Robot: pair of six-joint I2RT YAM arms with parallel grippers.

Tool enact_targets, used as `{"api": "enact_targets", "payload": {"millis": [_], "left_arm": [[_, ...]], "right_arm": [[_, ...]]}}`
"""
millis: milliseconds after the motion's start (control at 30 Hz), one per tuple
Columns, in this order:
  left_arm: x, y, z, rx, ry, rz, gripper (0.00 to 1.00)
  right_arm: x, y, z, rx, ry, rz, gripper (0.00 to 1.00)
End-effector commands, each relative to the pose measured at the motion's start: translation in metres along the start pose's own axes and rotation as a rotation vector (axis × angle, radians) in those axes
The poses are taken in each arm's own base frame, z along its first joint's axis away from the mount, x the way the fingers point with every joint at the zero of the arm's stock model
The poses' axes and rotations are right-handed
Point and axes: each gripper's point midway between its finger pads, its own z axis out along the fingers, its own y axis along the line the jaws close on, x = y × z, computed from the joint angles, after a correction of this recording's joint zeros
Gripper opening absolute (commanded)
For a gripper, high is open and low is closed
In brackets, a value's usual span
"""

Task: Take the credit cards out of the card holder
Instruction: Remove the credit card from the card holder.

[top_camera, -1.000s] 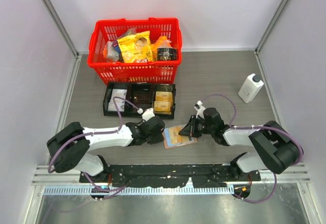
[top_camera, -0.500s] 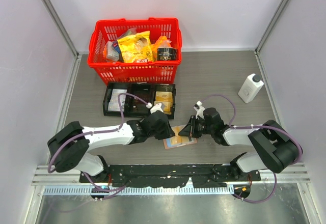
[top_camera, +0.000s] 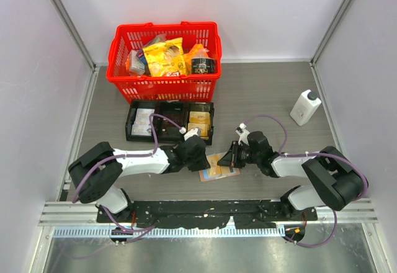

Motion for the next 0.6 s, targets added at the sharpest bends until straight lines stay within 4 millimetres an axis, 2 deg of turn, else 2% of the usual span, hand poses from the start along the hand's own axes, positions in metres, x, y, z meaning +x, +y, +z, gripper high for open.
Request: {"api": "enact_targets", "payload": {"millis": [0, 167, 400, 467, 533, 567], "left_arm": [[0.004, 0.018, 0.005, -0.077, 0.013, 0.011, 0.17], [0.011, 0.037, 0.004, -0.155, 0.034, 0.012, 0.15], [0.015, 0.045, 0.003, -0.168, 0.039, -0.002, 0.15], [0.016, 0.045, 0.004, -0.17, 0.044, 0.003, 0.15], [0.016, 0.043, 0.004, -0.166, 0.049, 0.005, 0.15], [0.016, 0.043, 0.004, -0.166, 0.049, 0.005, 0.15]], "right_arm": [[-0.004, 0.003, 0.0, -0.016, -0.006, -0.021, 0.01], [-0.01, -0.003, -0.006, -0.009, -0.028, -0.004, 0.01], [-0.01, -0.003, -0.007, -0.021, -0.024, 0.0, 0.01], [-0.01, -0.003, -0.006, -0.023, -0.017, 0.005, 0.04], [-0.009, -0.005, -0.005, -0.019, -0.011, 0.009, 0.12], [-0.009, -0.004, -0.004, -0.02, -0.012, 0.01, 0.2]]}}
